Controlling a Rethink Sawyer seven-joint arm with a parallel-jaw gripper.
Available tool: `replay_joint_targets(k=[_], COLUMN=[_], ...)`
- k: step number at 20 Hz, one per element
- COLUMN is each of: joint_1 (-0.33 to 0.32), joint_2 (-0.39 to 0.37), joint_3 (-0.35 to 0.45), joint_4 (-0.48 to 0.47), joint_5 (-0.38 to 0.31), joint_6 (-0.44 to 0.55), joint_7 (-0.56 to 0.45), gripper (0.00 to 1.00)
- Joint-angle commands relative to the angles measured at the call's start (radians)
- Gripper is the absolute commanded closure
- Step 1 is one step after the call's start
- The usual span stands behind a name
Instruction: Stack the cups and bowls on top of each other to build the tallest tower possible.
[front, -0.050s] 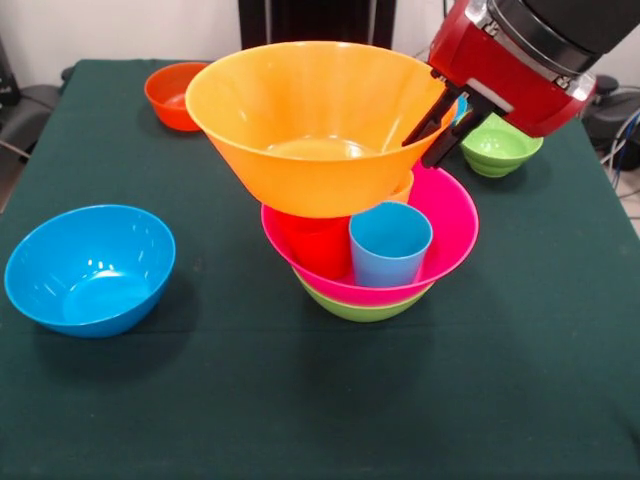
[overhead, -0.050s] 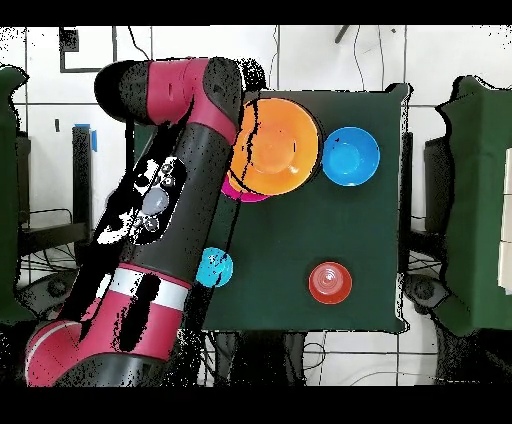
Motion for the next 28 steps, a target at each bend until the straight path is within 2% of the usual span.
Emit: replay_joint_targets(k=[1,6,16,28], joint_1=[0.008,0.006,-0.004,0.001], joint_2=[-0.019,-0.025,-0.007,-0.021], joint_3=[0.149,0.153,0.149,0.159], joint_4=[0.081,0.080,0.013,0.044], joint_5=[-0.083,-0.082,-0.077,-0.080], joint_6=[-0.017,0.008,0.085,0.088], joint_7=[-0.107,-0.116,-0.118,-0.117], gripper=[1.00,1.00,1.00,1.00])
